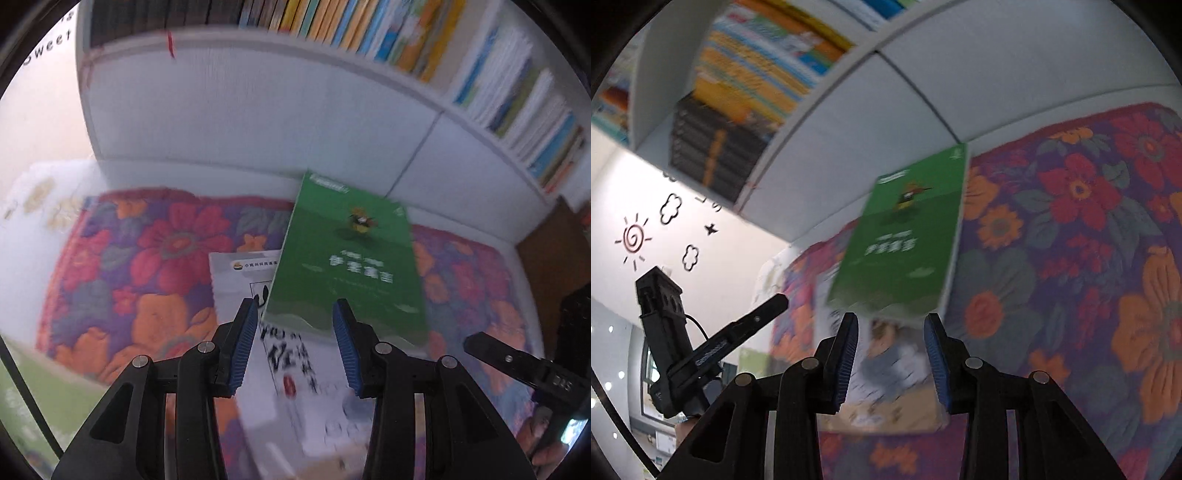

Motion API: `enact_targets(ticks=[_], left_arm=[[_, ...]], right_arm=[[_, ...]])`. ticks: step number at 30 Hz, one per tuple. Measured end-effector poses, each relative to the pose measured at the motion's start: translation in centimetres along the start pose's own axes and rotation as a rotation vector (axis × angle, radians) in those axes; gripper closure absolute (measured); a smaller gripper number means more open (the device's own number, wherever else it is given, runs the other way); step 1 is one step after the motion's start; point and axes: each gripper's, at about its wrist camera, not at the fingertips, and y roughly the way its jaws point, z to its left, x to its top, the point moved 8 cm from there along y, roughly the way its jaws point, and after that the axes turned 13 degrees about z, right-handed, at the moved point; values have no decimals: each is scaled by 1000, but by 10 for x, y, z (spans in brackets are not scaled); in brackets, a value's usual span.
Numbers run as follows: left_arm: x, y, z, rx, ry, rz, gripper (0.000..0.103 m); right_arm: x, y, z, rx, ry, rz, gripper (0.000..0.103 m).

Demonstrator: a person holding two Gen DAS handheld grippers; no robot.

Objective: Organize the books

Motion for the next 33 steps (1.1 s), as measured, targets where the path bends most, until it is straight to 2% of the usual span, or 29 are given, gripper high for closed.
enact_targets(ticks=[5,10,13,15,17,18,22,26,30,33], left_arm=[[4,40,3,32,-17,57,63],[-1,43,-12,25,45,71,63],[0,44,-20,63,85,68,63],[-2,43,-26,71,108,67,63],[-7,41,-33,73,128,77,63],[-7,41,-35,78,136,80,63],[-17,38,-42,124,179,91,63],[-39,29,-51,103,199,117,63],[-65,9,-60,98,230,116,63],[-90,-7,-70,60,262,118,63]], right_arm=[[21,30,-23,-11,29,20,67],[24,52,-29,35,56,54,67],[28,54,-28,13,37,43,68],[29,52,-28,-16,31,41,77],[29,50,-30,-43,27,43,80],[28,49,-31,-61,23,43,83],[20,42,-32,-83,13,52,84],[10,32,-33,-138,-10,55,84],[-9,21,-36,-125,5,82,84],[-32,9,-29,-135,-25,96,83]])
